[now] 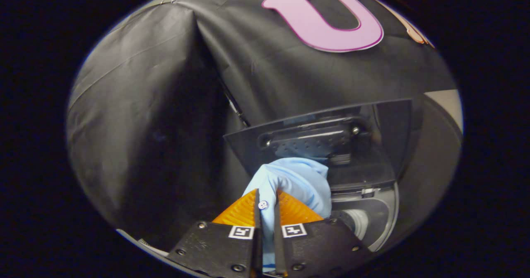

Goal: Put the clothes into the washing machine and then close the washing machine lid.

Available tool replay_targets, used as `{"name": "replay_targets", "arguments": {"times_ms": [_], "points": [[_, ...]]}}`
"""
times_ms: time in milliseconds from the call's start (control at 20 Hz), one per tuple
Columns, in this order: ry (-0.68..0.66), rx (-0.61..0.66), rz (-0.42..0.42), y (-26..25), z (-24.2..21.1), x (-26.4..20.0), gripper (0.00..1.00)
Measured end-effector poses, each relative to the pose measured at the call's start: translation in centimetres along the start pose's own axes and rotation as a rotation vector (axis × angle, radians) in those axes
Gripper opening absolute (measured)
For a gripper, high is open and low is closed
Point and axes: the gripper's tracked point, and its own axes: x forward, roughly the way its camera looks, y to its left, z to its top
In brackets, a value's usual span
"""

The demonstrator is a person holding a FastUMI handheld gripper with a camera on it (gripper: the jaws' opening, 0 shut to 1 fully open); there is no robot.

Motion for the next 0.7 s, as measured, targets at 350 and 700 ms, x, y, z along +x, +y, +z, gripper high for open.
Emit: {"name": "replay_targets", "arguments": {"times_ms": [350, 700], "points": [[-0.148, -0.052, -0.013, -0.8, 3.3, 0.3, 0.95], [-0.188, -0.082, -0.064, -1.8, 4.8, -0.2, 0.96]]}}
